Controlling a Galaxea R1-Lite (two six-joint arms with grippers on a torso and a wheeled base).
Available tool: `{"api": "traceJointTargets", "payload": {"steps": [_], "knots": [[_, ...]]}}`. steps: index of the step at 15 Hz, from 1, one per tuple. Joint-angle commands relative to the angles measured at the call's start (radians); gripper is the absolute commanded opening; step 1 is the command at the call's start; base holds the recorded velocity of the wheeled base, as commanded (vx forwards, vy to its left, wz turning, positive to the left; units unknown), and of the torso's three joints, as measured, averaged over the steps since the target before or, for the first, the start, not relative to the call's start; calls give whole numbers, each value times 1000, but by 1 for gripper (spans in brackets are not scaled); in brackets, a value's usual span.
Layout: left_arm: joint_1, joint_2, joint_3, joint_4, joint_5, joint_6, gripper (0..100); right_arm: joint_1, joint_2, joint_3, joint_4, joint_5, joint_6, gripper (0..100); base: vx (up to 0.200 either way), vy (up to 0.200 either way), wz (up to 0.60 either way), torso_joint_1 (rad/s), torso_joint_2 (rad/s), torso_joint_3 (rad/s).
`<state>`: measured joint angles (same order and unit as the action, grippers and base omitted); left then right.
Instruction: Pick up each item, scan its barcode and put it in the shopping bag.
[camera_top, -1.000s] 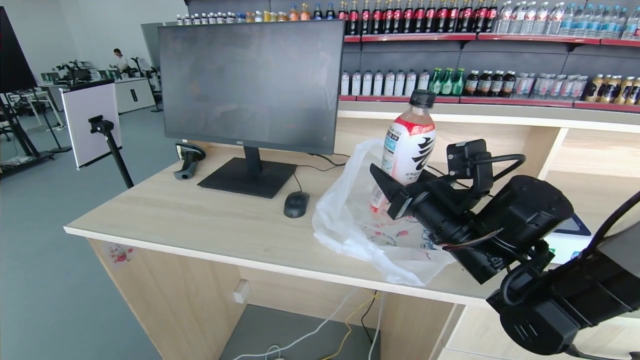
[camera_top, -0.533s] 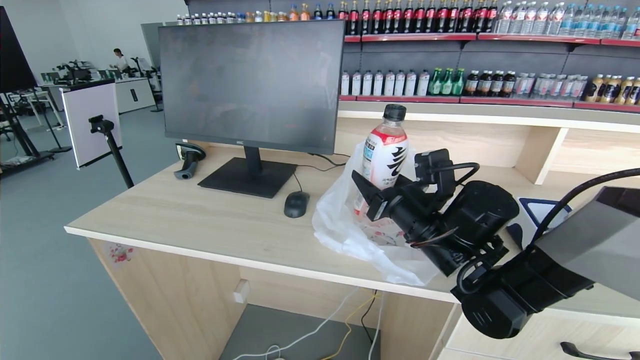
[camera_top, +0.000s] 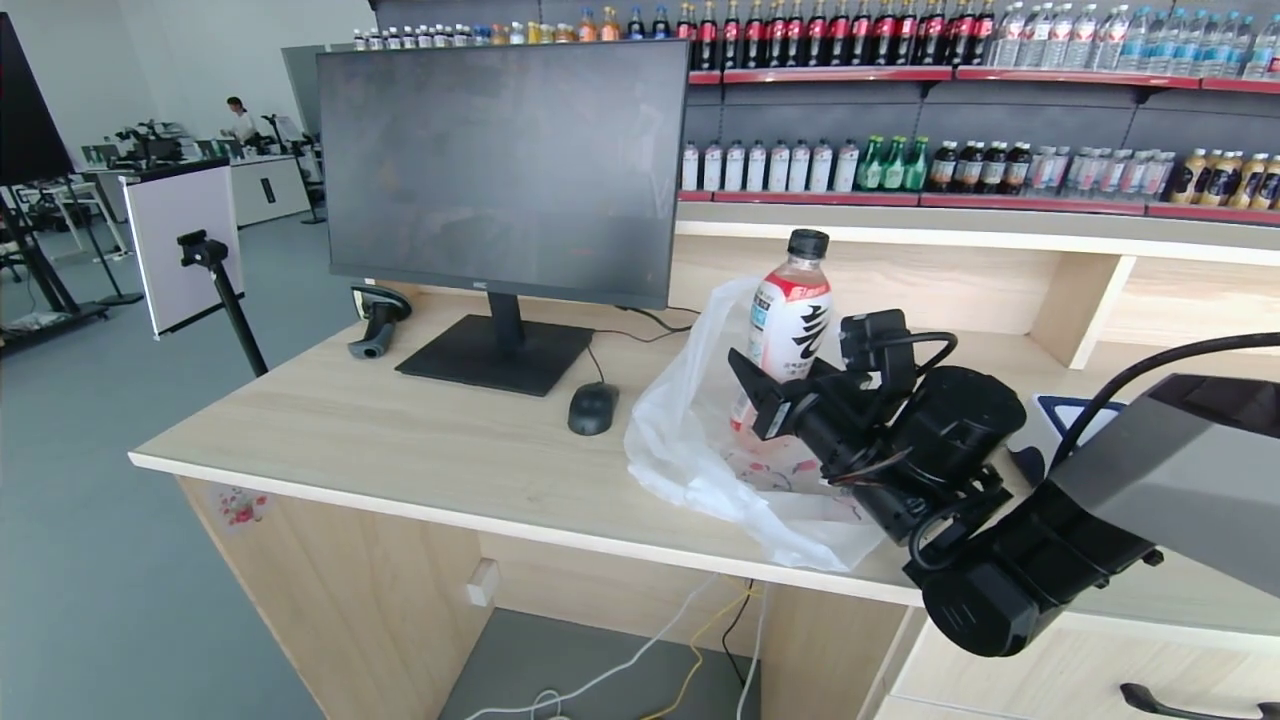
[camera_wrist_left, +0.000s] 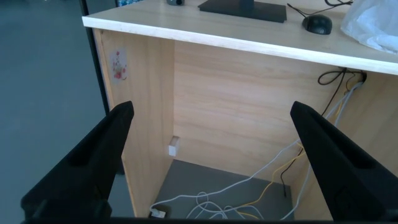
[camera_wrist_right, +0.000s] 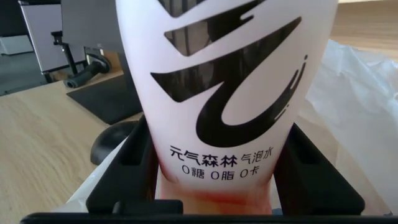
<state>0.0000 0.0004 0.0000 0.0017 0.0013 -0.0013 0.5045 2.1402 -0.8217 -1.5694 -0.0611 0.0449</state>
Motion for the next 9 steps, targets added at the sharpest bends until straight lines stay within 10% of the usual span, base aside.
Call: {"api": "traceJointTargets", "payload": {"steps": [1,9], "knots": [[0,0,0,0,0,0,100,0,15,3,-1,0,0,0,0,0,0,0,0,0],[0,0,0,0,0,0,100,2,21,42,-1,0,-3,0,0,0,0,0,0,0]]}}
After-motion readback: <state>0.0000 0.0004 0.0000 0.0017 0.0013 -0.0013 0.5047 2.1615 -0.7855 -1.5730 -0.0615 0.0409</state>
